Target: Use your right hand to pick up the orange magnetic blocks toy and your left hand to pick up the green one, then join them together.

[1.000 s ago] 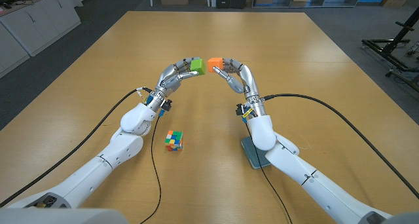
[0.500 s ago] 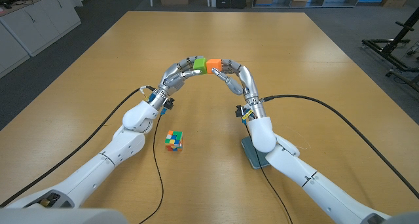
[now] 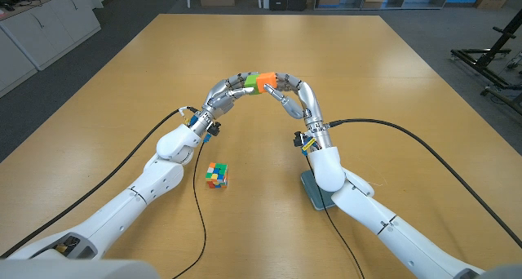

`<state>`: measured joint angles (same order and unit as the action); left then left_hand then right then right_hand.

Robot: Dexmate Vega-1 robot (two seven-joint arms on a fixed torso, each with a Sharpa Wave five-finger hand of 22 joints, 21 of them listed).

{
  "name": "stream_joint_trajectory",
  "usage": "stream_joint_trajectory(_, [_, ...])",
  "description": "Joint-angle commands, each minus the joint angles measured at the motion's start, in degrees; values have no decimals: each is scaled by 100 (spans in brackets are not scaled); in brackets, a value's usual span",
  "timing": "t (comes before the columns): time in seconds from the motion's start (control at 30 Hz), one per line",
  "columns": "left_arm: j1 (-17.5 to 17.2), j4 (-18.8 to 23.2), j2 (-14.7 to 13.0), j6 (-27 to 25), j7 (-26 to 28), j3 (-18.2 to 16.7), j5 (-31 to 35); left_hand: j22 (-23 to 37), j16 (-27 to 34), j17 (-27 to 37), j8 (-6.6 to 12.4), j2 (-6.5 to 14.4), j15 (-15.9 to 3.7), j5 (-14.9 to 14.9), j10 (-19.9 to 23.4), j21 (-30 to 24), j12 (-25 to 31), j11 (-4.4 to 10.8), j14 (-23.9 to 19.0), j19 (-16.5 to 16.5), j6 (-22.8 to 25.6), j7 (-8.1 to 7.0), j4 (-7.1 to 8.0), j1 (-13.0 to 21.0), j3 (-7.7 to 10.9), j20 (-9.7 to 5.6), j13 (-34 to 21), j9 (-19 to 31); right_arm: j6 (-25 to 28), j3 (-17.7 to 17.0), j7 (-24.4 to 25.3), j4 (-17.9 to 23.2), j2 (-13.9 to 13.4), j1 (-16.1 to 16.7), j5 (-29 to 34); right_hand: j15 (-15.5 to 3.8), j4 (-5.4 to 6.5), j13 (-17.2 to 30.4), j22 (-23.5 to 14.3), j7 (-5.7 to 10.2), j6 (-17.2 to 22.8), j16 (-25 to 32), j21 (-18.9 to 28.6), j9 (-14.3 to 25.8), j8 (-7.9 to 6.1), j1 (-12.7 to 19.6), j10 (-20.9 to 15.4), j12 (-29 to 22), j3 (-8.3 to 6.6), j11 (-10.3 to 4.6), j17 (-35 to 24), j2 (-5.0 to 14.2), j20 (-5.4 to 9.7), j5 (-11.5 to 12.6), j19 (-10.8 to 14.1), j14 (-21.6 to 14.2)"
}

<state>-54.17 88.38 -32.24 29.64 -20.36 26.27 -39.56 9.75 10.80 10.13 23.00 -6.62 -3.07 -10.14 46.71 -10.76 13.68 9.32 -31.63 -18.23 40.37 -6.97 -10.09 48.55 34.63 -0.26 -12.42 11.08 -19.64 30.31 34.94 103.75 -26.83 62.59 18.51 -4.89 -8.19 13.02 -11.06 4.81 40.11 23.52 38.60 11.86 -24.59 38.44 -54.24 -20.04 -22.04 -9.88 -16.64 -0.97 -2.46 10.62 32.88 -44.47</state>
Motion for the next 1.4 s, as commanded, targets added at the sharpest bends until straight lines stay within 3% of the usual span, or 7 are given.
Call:
stream_joint_trajectory(0.03, [19,11,18,11,-237,13,-108,7,1,23,-16,277,-893,-22,241,5,-26,193,20,-7,181,-12,186,-417,114,7,-27,22,67,-13,-121,71,-6,46,10,-393,21,21,-22,785,764,-20,44,27,-21,537,-289,-23,-7,-265,-13,544,1,33,-21,-14])
stream_joint_trajectory(0.2, [55,-75,21,78,-480,31,-191,11,-19,37,-148,113,-879,2,-19,15,-138,111,151,84,-17,45,265,-856,-68,146,-67,31,104,-5,-174,84,-1,34,-2,-390,22,22,-22,785,762,-22,46,27,-20,535,-289,-22,-4,-266,-14,544,1,33,-19,-9])
stream_joint_trajectory(0.4, [103,-221,40,171,-760,52,-268,20,-25,70,-525,-95,-680,31,-649,30,-263,-154,589,387,-695,193,365,-1647,-396,457,-139,54,143,5,-220,94,3,25,-13,-387,24,25,-22,784,764,-27,47,27,-20,533,-290,-21,-1,-267,-15,544,1,34,-20,0])
stream_joint_trajectory(0.53, [107,-257,30,191,-826,53,-261,23,-30,72,-673,-154,-527,35,-941,29,-282,-262,787,508,-959,304,390,-1956,-528,537,-161,68,139,9,-237,84,9,15,-34,-384,26,24,-22,776,758,-33,46,27,-17,531,-285,-15,2,-268,-17,547,-4,35,-30,9])
stream_joint_trajectory(0.97, [90,-275,-61,194,-845,38,-138,23,-50,67,-945,-175,-251,10,-1610,25,-337,-482,1168,667,-1518,326,295,-2168,-611,728,-164,92,167,12,-315,67,24,25,-172,-384,36,31,-22,753,791,-33,52,26,-28,524,-287,-8,10,-268,-26,564,-6,39,-31,2])
stream_joint_trajectory(1.17, [134,-371,-60,266,-943,60,-90,23,-38,72,-1188,-268,-11,-6,-2343,30,-347,-773,1528,843,-2240,429,182,-2345,-723,895,-128,116,226,-3,-318,109,18,55,-180,-381,33,35,-22,768,785,-38,55,26,-24,523,-296,-10,15,-268,-26,556,-7,39,-29,8])
stream_joint_trajectory(1.4, [146,-437,-61,323,-968,53,-59,24,-30,79,-1273,-361,135,-28,-2978,22,-335,-1076,1890,997,-2969,575,111,-2530,-890,956,-91,128,273,-16,-287,122,23,81,-177,-383,30,38,-21,772,776,-45,57,26,-19,524,-302,-9,20,-266,-27,551,-7,40,-30,17])
